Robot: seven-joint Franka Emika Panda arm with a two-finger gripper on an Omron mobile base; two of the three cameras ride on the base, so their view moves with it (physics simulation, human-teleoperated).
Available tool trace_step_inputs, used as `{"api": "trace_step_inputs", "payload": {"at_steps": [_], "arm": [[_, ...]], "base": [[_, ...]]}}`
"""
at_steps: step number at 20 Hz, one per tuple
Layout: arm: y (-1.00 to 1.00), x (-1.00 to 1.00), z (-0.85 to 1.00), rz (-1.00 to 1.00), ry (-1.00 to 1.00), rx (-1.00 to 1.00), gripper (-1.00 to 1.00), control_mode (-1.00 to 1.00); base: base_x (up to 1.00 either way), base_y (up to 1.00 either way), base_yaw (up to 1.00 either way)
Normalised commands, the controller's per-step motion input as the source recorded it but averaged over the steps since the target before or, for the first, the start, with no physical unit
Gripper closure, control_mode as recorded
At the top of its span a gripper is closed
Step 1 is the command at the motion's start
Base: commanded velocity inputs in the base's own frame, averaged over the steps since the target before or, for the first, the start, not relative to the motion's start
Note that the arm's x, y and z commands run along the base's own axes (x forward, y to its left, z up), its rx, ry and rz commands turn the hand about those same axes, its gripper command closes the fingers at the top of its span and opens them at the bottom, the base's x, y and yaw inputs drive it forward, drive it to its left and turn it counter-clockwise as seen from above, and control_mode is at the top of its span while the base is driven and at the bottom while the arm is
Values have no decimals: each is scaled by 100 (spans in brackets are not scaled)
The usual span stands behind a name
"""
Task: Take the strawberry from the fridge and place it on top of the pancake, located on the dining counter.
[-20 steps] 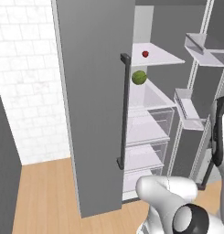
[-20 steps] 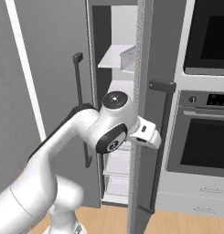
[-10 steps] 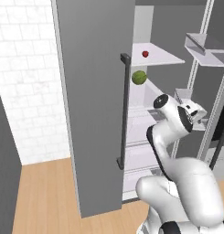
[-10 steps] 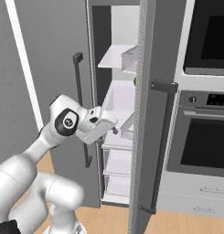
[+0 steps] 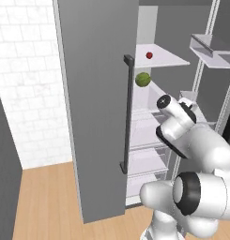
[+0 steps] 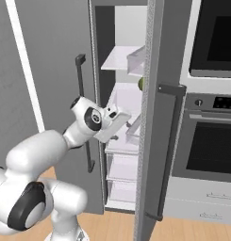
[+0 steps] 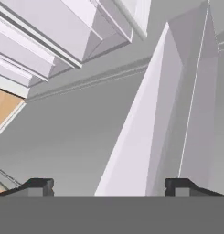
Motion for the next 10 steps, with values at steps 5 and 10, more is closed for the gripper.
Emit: {"api": "trace_step_inputs", "payload": {"at_steps": [5, 10], "arm": [[-45, 39, -42, 9, 10, 0, -100, -100], [-82, 2, -16, 0, 9, 0, -100, -100]], "base": [[0, 0, 0], [0, 0, 0]]}}
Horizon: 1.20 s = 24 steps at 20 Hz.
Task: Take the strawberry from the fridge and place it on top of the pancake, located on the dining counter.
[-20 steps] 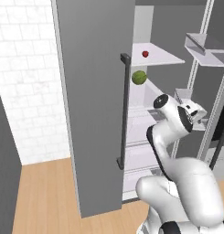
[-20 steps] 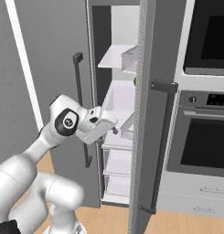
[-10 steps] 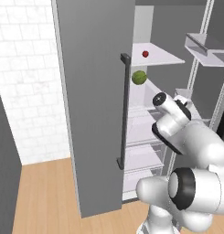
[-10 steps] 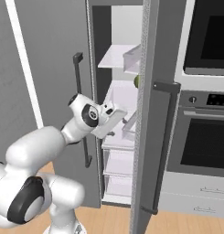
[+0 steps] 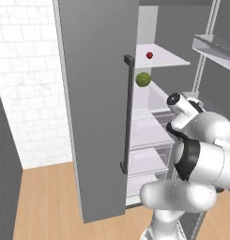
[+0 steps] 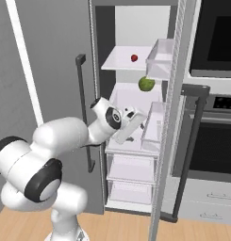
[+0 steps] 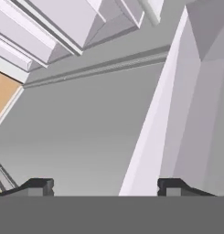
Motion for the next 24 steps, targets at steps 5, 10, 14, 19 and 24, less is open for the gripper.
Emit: {"api": "trace_step_inputs", "payload": {"at_steps": [5, 10, 14, 19, 24], "arm": [[-75, 0, 0, 0, 0, 1, -100, -100], [-6, 0, 0, 2, 0, 0, -100, -100], [51, -6, 0, 0, 0, 2, -100, -100], [100, -28, 0, -16, 0, 27, -100, -100], [96, -58, 0, -31, 0, 53, -100, -100]], "base": [[0, 0, 0], [0, 0, 0], [0, 0, 0], [0, 0, 0], [0, 0, 0]]}}
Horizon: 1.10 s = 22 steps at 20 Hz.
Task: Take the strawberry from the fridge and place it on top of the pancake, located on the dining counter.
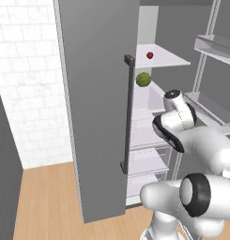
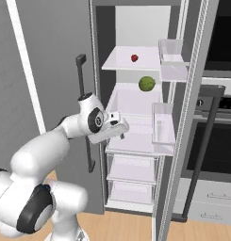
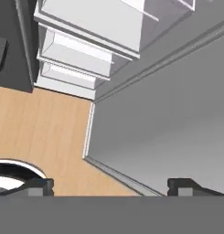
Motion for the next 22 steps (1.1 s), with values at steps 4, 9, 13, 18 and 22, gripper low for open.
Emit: {"api": "trace_step_inputs", "payload": {"at_steps": [4, 9, 13, 18, 22], "arm": [[90, -96, 0, -24, -10, 75, -100, -100], [65, -65, 47, -11, -28, 41, -100, -100], [31, -63, 17, -16, -5, 10, -100, -100], [11, -15, 44, -16, 23, -23, -100, -100], [1, -2, 8, -4, 14, -9, -100, -100]], "base": [[0, 0, 0], [0, 0, 0], [0, 0, 0], [0, 0, 0], [0, 0, 0]]}}
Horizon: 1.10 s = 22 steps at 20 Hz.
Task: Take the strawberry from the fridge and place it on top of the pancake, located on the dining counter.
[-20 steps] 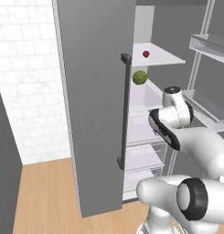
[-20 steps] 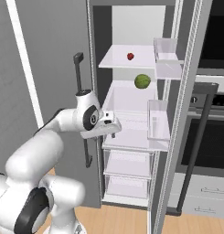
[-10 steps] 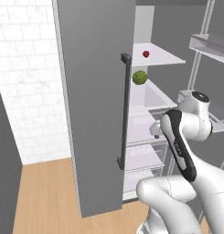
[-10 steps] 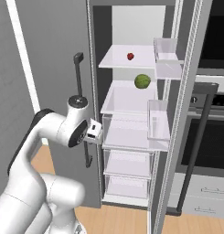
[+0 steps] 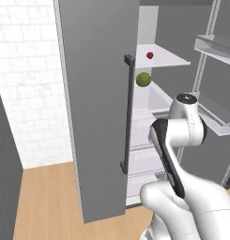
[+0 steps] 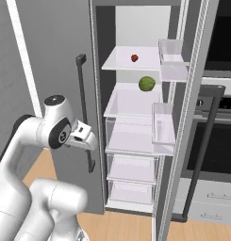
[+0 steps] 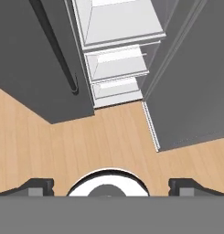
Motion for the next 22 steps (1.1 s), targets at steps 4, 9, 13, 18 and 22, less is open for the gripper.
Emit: {"api": "trace_step_inputs", "payload": {"at_steps": [4, 9, 13, 18, 22], "arm": [[0, 0, -28, 0, 1, 0, -100, -100], [0, 0, 0, 0, 0, 0, -100, -100], [0, -1, 0, -1, -1, 0, -100, -100], [0, -2, 0, -2, -1, 0, -100, 100], [0, 0, 0, 0, 0, 0, -100, 100]], "base": [[0, 0, 0], [0, 0, 0], [0, 0, 0], [-21, -1, -23], [-43, -10, -36]]}}
